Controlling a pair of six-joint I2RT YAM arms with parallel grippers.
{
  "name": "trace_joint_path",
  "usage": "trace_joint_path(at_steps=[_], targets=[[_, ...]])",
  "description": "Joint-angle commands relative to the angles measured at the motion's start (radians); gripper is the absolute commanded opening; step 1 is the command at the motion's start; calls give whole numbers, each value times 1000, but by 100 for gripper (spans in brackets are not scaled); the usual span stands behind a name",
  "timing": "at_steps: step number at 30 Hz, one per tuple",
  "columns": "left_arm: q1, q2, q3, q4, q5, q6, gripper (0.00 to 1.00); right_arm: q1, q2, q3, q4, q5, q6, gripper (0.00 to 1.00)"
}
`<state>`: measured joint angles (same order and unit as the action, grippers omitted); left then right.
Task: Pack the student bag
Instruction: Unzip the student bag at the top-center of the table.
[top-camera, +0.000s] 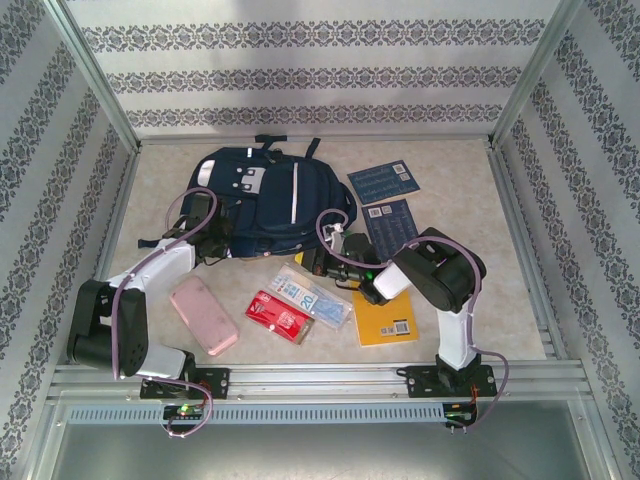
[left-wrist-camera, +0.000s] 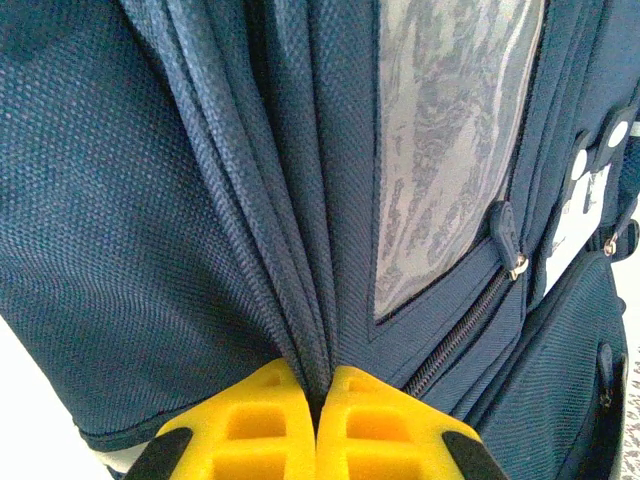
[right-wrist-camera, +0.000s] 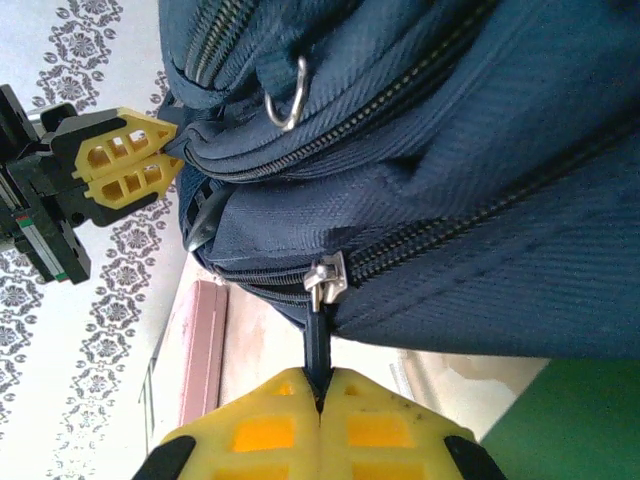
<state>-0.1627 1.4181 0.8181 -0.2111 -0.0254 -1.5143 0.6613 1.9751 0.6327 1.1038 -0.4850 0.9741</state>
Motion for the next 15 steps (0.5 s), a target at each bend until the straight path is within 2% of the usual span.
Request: trace_joint_path(at_steps=[1, 6, 15], targets=[[35, -19, 39, -3, -59, 28, 0, -42, -45, -22, -47, -23, -1, 0], [53, -11, 55, -6, -50, 38, 0, -94, -115, -22, -171, -60, -55, 0], [69, 15, 89, -11, -14, 57, 0, -203, -225, 28, -501, -101, -222, 0]])
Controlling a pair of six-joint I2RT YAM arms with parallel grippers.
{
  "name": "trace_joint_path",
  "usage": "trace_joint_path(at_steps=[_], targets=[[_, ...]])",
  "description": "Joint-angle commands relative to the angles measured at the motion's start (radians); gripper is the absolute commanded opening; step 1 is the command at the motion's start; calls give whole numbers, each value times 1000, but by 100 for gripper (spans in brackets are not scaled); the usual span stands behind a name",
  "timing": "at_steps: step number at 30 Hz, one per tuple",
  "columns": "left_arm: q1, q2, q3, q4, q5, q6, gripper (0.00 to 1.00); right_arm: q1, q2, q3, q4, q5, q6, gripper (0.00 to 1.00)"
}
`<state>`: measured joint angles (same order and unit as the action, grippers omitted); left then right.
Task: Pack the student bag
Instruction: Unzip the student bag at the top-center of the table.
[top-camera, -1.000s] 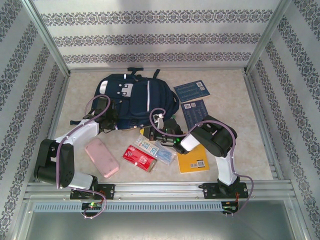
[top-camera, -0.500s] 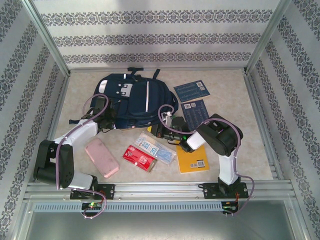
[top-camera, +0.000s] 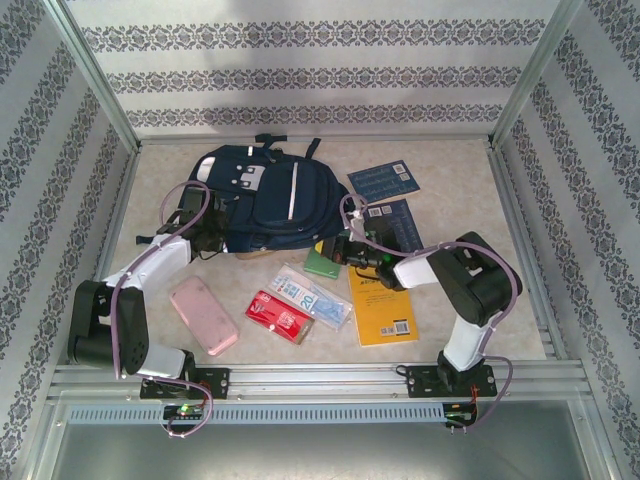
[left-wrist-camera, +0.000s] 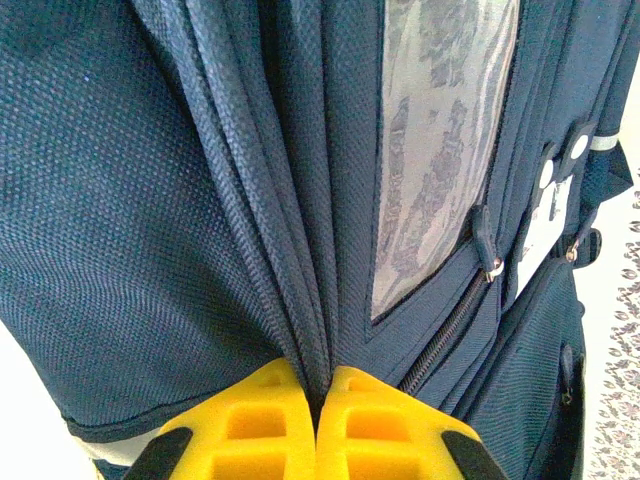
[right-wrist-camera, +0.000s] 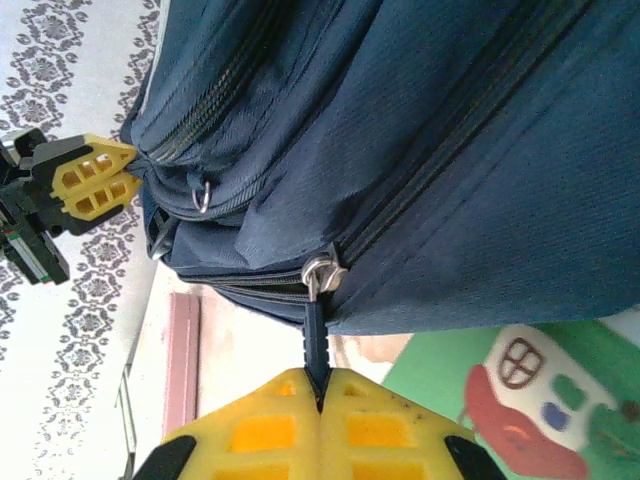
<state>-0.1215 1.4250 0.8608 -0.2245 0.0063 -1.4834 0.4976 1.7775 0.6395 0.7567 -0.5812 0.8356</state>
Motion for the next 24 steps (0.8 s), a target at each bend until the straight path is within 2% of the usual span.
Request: trace_joint_path(at_steps=[1, 5, 13, 20, 24], targets=[[29, 11, 48, 2, -42, 28, 0, -56, -34, 28, -180, -10, -94, 0], [33, 14, 55, 2, -35, 33, 0, -126, -65, 42, -236, -3, -120, 0], [33, 43, 78, 22, 6, 45, 0, -192, -94, 114, -321, -18, -152, 0], [31, 197, 222, 75, 189, 139, 0, -186, -207, 117, -322, -50, -123, 0], [33, 293, 360, 45, 267, 225, 0, -152, -287, 100, -337, -44, -104, 0]])
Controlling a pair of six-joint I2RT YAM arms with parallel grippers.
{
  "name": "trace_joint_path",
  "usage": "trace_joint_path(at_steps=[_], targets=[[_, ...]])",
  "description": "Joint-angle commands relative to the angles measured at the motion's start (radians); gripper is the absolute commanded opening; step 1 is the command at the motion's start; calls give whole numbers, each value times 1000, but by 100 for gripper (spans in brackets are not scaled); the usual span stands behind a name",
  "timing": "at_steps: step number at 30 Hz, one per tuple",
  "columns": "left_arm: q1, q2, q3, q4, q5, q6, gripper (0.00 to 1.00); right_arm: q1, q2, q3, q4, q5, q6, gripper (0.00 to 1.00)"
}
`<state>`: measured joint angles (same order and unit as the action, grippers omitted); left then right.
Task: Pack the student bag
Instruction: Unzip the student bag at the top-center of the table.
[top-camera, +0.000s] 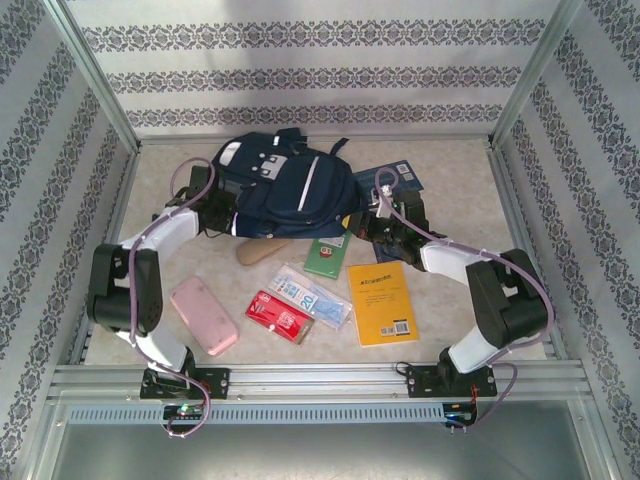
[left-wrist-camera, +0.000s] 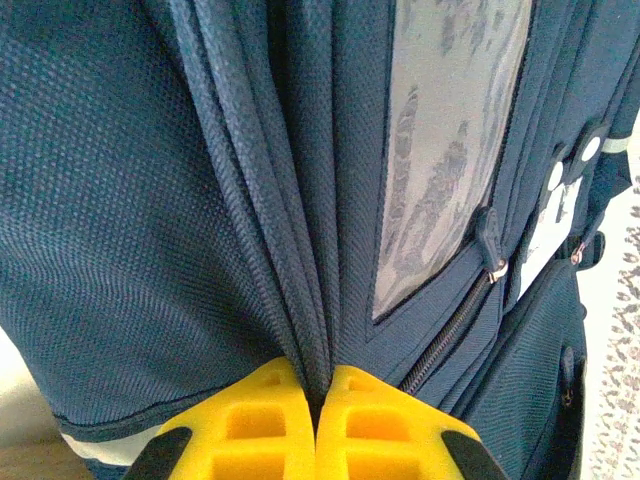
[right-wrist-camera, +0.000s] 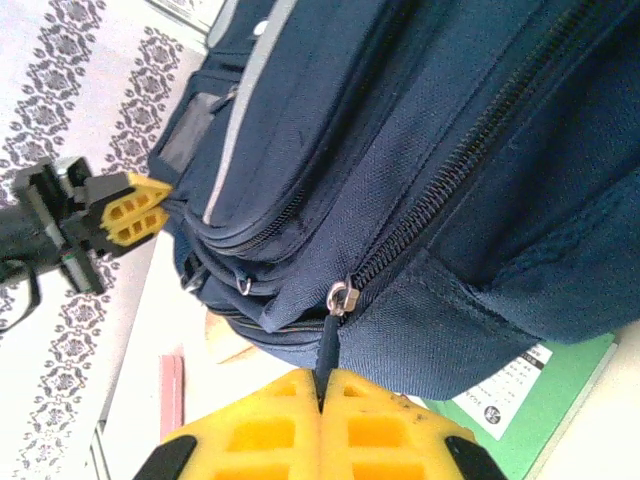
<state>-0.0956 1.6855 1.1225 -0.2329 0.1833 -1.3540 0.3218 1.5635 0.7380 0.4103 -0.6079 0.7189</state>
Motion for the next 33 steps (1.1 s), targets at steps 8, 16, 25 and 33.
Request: trace_joint_path(at_steps=[8, 16, 25, 33], targets=[[30, 155, 307, -122, 200, 197, 29, 166, -171, -121, 24, 154, 115, 0], [30, 111, 129, -31, 213, 146, 23, 178, -105, -191, -38, 230, 133, 28], [30, 121, 135, -30, 230, 152, 21, 275, -226, 67, -680, 578, -321, 31], [31, 119, 134, -34, 225, 150, 21, 384, -95, 340, -981, 675, -512, 39]])
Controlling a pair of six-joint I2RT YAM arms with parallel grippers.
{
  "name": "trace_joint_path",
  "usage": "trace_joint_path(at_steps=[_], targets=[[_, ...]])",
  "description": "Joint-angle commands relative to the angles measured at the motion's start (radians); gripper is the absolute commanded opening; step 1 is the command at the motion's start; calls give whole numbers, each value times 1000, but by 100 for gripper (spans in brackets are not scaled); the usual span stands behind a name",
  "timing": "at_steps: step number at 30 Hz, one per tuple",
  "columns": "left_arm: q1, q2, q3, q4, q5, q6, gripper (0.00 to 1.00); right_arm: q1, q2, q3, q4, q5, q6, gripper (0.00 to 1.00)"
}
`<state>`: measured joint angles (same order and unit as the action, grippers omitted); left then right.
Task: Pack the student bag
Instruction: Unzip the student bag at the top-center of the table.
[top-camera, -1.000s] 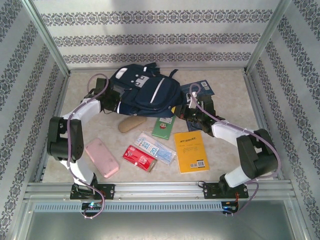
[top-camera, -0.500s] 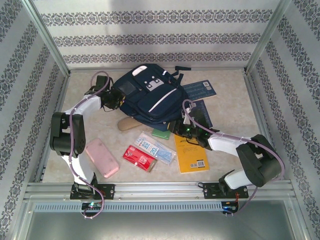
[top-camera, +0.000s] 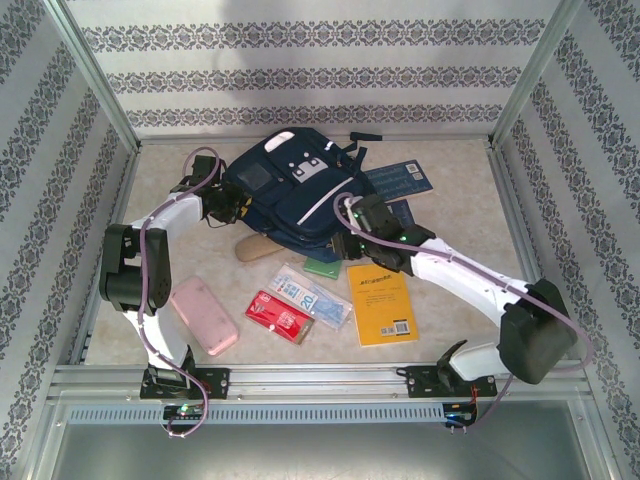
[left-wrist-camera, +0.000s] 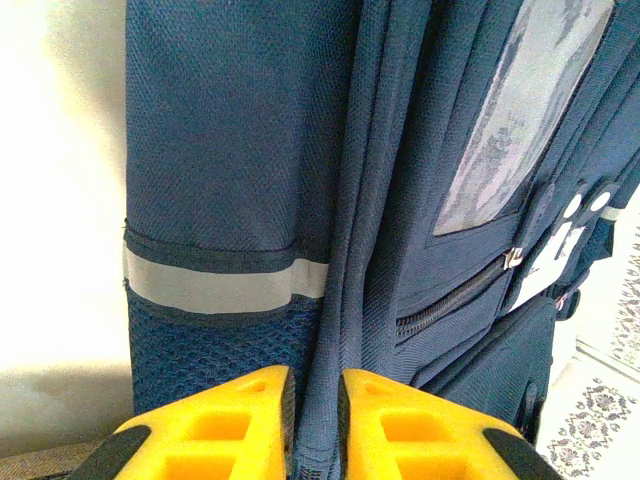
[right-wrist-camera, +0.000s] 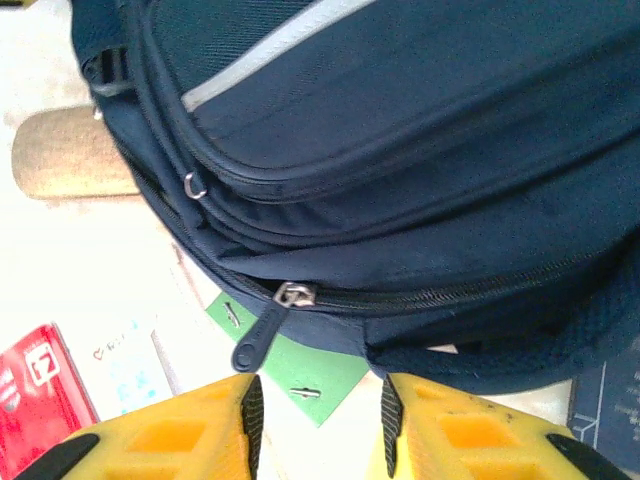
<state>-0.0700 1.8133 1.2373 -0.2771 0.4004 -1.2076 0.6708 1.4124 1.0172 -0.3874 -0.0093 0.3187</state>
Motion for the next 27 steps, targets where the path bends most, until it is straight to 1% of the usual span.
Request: trace_joint_path(at_steps=[1, 3, 4, 7, 11, 16, 21, 27], targets=[[7, -7, 18, 12, 10, 3, 21, 45, 71, 82, -192, 60, -105, 40], [9, -7, 18, 9, 10, 4, 21, 75, 98, 115, -192, 56, -66, 40], [10, -6, 18, 9, 9, 3, 21, 93, 115, 135, -195, 82, -39, 42], [13, -5, 15, 10, 15, 0, 21, 146, 181, 206, -241, 180, 29, 50], [16, -5, 6, 13, 19, -10, 22, 199, 285, 296, -303, 280, 66, 51], [25, -8, -11, 24, 29, -28, 22, 263, 416, 433, -421, 425, 9, 49], [31, -11, -19, 30, 35, -34, 22, 322, 502, 529, -518, 594, -65, 49], [35, -7, -25, 40, 46, -47, 22, 380, 585, 589, -575, 710, -152, 49]])
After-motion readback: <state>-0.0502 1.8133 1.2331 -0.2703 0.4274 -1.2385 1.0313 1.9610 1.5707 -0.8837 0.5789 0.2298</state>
